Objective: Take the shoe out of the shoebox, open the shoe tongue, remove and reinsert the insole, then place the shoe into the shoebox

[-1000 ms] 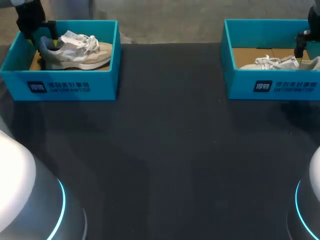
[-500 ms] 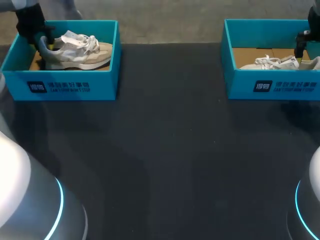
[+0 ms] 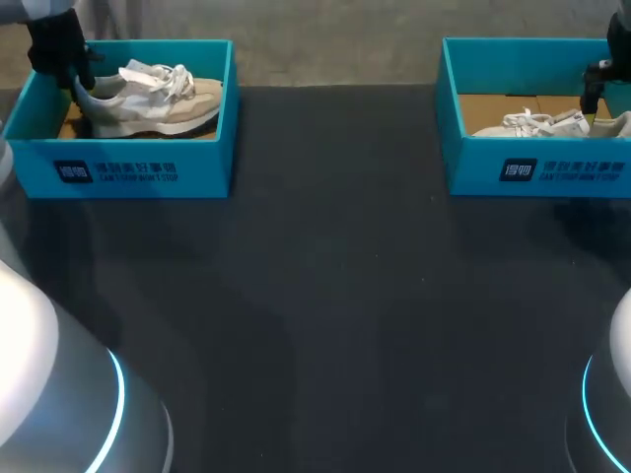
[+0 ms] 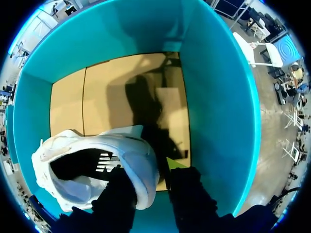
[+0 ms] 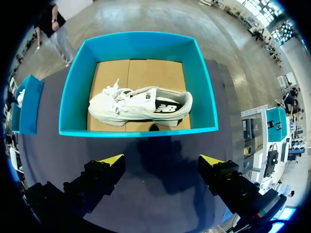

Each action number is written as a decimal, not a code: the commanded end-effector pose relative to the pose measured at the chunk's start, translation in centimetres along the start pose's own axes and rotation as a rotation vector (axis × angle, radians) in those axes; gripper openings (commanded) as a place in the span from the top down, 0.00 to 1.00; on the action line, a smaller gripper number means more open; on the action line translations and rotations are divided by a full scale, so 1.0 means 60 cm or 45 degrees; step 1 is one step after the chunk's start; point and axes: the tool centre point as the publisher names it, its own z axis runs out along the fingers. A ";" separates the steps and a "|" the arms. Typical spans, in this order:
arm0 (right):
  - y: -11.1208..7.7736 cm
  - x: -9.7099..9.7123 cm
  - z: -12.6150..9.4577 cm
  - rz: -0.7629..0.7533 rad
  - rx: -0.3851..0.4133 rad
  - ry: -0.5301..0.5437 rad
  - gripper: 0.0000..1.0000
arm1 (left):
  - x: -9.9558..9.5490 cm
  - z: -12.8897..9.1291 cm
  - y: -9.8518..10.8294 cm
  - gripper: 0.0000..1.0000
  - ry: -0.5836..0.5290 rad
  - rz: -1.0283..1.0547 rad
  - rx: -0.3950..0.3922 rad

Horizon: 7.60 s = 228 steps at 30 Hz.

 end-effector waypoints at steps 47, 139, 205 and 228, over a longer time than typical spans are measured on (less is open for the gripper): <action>-0.001 0.000 0.000 0.001 -0.002 0.001 0.00 | 0.006 -0.353 -0.067 1.00 0.021 -0.030 -0.081; -0.001 0.000 0.000 0.001 -0.002 0.001 0.00 | -0.389 -0.385 -0.529 1.00 0.154 0.008 -0.082; -0.001 0.000 0.000 0.001 -0.002 0.001 0.00 | -0.551 -0.081 -0.634 1.00 0.187 0.043 0.009; -0.001 0.000 0.000 0.001 -0.002 0.001 0.00 | -0.578 0.022 -0.623 1.00 0.346 0.002 0.043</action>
